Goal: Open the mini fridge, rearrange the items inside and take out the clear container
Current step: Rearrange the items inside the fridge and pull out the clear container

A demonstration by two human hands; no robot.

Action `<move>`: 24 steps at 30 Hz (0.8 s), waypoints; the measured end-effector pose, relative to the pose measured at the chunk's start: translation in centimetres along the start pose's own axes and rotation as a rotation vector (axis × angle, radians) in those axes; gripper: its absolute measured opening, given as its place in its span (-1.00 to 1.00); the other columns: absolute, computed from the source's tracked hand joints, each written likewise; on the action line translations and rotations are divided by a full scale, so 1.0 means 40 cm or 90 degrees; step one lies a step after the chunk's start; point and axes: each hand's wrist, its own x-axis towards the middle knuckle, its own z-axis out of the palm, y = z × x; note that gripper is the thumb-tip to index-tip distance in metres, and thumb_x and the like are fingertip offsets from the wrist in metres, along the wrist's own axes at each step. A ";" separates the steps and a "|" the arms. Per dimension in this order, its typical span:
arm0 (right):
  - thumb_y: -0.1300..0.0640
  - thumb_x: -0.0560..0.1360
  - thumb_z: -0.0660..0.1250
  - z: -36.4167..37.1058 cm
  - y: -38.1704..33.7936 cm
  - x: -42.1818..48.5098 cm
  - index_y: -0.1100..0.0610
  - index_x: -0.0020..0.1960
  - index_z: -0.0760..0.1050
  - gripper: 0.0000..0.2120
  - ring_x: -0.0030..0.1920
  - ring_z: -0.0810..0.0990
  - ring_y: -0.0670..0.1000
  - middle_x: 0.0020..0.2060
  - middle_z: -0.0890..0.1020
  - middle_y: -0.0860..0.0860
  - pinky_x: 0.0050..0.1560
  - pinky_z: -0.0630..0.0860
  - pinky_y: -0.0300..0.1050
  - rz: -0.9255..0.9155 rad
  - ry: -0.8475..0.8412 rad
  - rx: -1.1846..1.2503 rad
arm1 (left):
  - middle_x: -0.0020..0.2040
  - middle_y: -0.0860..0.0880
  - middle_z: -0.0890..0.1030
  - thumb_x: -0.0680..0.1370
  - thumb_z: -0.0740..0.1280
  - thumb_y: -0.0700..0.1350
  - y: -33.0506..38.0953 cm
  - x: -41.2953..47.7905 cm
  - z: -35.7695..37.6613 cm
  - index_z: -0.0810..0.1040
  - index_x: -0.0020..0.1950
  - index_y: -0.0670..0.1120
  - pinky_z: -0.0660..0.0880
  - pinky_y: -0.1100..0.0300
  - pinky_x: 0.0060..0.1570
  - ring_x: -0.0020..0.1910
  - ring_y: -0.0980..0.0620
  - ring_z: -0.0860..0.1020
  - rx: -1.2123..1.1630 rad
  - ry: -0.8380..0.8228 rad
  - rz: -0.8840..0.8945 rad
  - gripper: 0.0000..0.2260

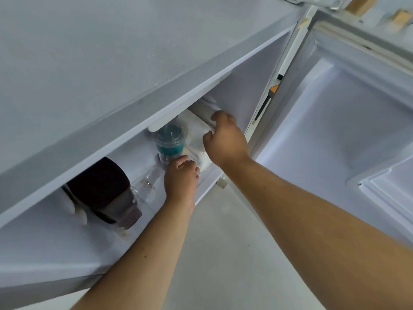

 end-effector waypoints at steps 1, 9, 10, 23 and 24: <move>0.17 0.54 0.28 -0.003 0.001 -0.010 0.07 0.33 0.41 -0.64 -0.07 0.58 0.13 0.28 0.52 0.09 -0.29 0.37 -0.14 0.017 0.002 0.003 | -0.05 -0.11 0.66 0.67 0.15 -0.25 0.003 -0.006 -0.010 0.54 0.05 -0.09 0.56 0.11 0.04 -0.06 -0.08 0.69 -0.023 0.027 -0.005 -0.82; 0.14 0.58 0.27 -0.015 -0.054 -0.003 0.06 0.13 0.54 -0.85 -0.26 0.51 -0.07 -0.06 0.58 -0.02 -0.35 0.27 -0.32 0.025 0.057 0.111 | 0.13 0.00 0.67 0.62 0.26 -0.16 0.044 -0.040 -0.046 0.59 0.10 0.01 0.64 -0.02 0.14 0.09 -0.03 0.67 0.134 0.297 0.230 -0.85; 0.13 0.59 0.27 -0.011 -0.067 0.005 0.05 0.13 0.56 -0.85 -0.26 0.50 -0.10 -0.08 0.59 -0.03 -0.34 0.29 -0.32 0.031 0.050 0.126 | 0.19 0.00 0.64 0.62 0.26 -0.15 0.055 -0.040 -0.046 0.57 0.16 0.00 0.65 0.07 0.09 0.11 -0.01 0.66 0.107 0.310 0.253 -0.84; 0.06 0.63 0.34 0.032 -0.126 0.033 -0.02 0.35 0.55 -0.70 0.01 0.68 0.09 0.26 0.61 0.00 0.11 0.66 -0.01 0.169 -0.118 0.268 | 0.29 0.02 0.61 0.65 0.33 -0.06 0.112 0.000 -0.006 0.52 0.08 0.28 0.58 -0.10 0.27 0.24 -0.04 0.61 0.022 0.274 0.292 -0.81; 0.09 0.63 0.34 0.034 -0.126 0.035 0.00 0.34 0.56 -0.71 0.03 0.68 0.09 0.27 0.61 0.01 0.11 0.66 0.01 0.177 -0.124 0.284 | 0.26 0.03 0.62 0.64 0.33 -0.08 0.110 0.002 -0.005 0.53 0.08 0.27 0.58 -0.10 0.26 0.22 -0.04 0.62 0.019 0.276 0.289 -0.79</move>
